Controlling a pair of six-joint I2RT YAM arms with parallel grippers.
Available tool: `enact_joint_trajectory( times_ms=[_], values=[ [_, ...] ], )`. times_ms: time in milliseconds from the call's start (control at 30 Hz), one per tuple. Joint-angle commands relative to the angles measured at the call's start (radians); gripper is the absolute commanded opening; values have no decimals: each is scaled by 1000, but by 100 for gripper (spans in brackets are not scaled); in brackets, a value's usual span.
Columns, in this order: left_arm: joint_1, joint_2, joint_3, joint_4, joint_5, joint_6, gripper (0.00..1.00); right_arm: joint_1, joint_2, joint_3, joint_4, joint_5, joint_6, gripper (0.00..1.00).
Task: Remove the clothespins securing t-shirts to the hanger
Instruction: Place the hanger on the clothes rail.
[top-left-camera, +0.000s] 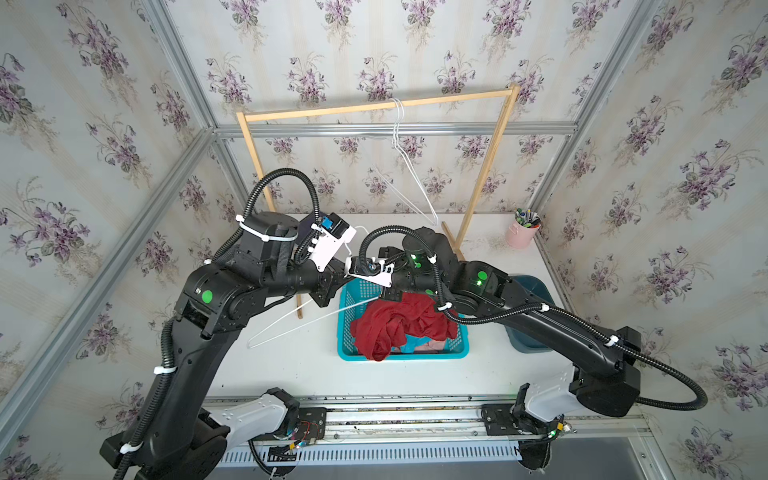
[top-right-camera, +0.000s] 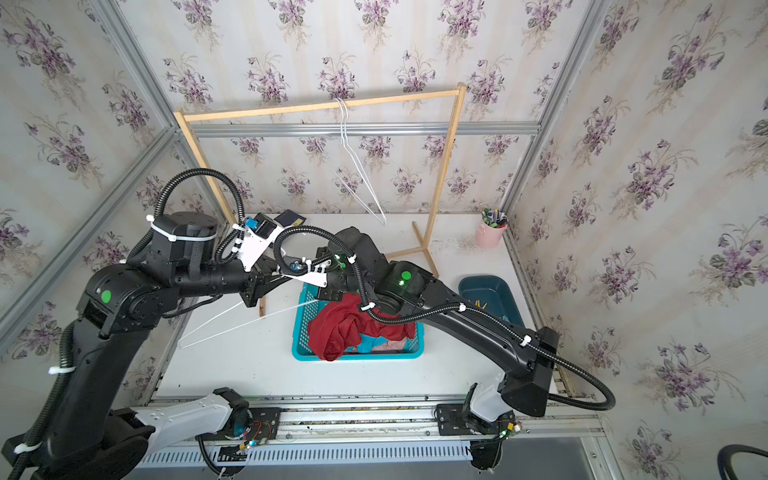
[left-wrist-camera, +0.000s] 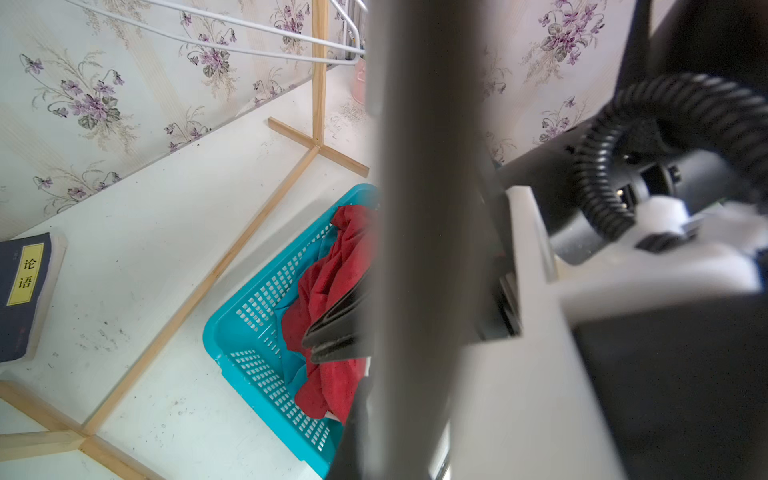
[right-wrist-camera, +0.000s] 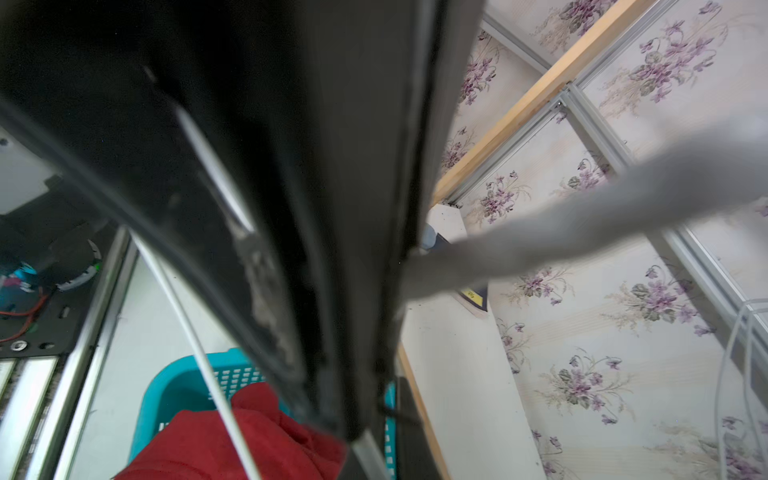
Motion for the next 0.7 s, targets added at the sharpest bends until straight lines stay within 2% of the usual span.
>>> enact_joint_trajectory(
  times_ms=[0,33,233,267,333,500,667],
  values=[
    [14,-8,-5,24,54,35,13,-1,-21,-20,41,36,-83,0],
    [27,-8,-7,23,60,38,19,-2,-27,-22,35,33,-92,0],
    [130,-3,5,21,196,57,79,-54,-40,0,-51,-18,-99,0],
    [145,-6,5,22,202,66,84,-64,-44,-1,-57,-23,-96,0],
    [171,-10,-9,21,219,98,84,-85,-52,-2,-68,-39,-96,0],
    [210,-1,-47,15,382,158,73,-122,-64,-1,-86,-93,-84,0],
    [210,-9,-67,16,398,224,69,-134,-63,10,-107,-140,-75,0]
  ],
)
